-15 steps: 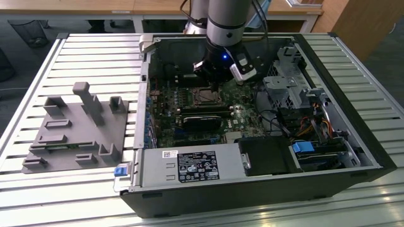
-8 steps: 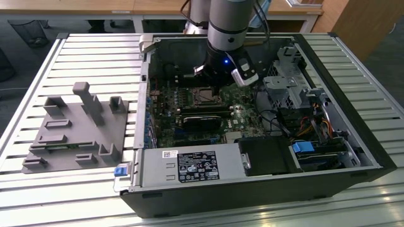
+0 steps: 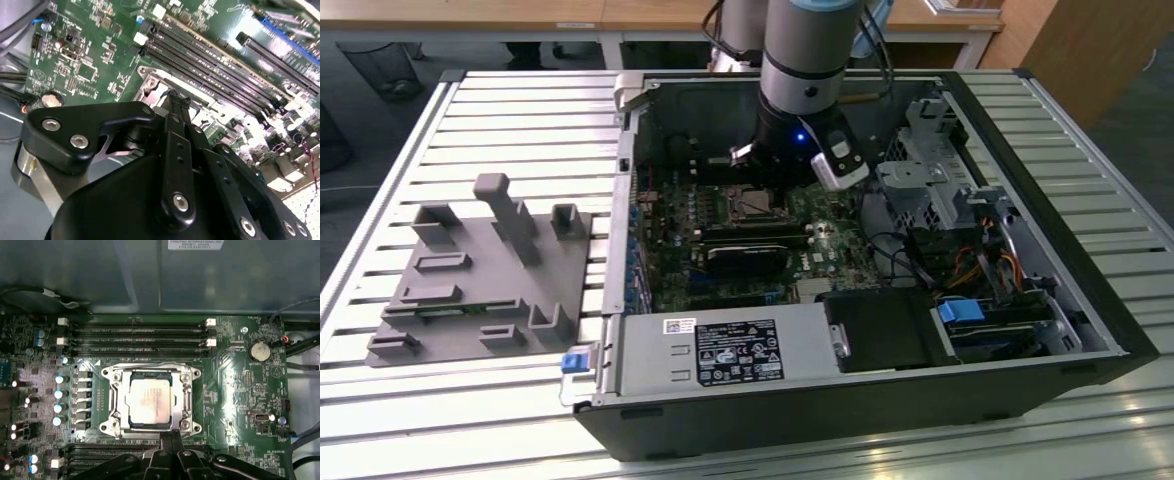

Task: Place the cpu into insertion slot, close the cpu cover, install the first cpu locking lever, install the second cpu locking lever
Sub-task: 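Install the second cpu locking lever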

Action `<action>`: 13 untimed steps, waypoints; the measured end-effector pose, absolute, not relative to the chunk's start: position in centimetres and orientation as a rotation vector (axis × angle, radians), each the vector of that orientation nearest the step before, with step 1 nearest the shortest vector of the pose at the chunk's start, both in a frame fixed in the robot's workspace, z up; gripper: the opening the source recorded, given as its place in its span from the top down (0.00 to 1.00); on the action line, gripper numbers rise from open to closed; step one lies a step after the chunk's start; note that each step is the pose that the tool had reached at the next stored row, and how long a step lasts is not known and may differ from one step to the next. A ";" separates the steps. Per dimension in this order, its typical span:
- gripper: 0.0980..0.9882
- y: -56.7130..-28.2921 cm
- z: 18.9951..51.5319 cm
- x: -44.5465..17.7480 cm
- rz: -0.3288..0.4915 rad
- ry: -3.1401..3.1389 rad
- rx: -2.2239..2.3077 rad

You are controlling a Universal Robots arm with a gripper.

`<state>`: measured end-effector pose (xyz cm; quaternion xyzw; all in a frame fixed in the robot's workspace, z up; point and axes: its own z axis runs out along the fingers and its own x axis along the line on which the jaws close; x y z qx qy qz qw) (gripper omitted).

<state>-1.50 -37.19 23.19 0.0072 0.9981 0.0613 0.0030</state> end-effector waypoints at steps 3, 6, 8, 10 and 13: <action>0.98 -37.8 23.1 -1.5 0.193 3.129 0.023; 0.98 -37.9 23.0 -1.9 0.193 3.129 0.023; 0.98 -38.0 23.0 -2.6 0.192 3.129 0.023; 0.98 -38.0 22.9 -3.5 0.192 3.129 0.023; 0.98 -38.0 22.7 -4.3 0.193 3.129 0.023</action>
